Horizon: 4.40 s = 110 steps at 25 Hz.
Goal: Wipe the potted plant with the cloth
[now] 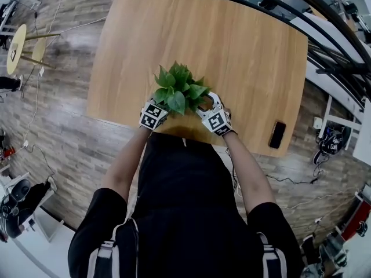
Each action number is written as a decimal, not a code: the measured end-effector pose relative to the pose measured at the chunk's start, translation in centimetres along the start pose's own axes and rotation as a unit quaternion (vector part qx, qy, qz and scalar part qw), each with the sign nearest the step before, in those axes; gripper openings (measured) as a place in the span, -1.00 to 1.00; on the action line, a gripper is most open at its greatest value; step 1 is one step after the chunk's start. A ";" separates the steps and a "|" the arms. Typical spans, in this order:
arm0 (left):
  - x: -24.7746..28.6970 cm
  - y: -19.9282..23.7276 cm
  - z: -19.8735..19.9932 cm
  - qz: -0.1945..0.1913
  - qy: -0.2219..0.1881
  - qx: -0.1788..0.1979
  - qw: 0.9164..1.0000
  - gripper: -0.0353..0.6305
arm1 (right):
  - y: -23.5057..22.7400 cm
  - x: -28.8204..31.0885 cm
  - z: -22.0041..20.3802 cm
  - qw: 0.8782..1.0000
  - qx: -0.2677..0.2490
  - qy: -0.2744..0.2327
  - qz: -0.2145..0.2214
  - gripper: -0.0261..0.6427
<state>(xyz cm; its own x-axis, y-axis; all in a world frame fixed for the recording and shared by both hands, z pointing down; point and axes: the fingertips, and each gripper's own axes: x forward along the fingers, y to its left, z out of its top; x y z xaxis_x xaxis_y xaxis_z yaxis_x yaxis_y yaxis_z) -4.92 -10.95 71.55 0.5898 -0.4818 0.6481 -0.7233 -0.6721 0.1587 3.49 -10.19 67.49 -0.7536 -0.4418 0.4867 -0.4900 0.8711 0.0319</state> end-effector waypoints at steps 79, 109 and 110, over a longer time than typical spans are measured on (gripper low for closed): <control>-2.5 -0.5 -1.5 0.014 -0.011 0.007 1.000 -0.55 | 2.3 0.2 -0.1 0.996 -0.073 0.038 0.029 -0.21; -4.0 -0.3 -2.4 0.016 -0.018 -0.028 0.999 -0.55 | 2.9 -0.5 0.0 0.997 -0.062 0.031 0.039 -0.21; -4.0 -0.3 -2.3 0.016 -0.018 -0.027 0.999 -0.55 | 2.8 -0.3 0.3 0.996 -0.068 0.029 0.041 -0.21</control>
<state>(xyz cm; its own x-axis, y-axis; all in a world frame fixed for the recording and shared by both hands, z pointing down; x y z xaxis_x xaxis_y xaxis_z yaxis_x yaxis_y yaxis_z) -7.85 -7.51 70.59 0.5785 -0.5223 0.6265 -0.7590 -0.6260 0.1791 2.23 -7.65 67.13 -0.7606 -0.3581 0.5414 -0.3606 0.9266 0.1064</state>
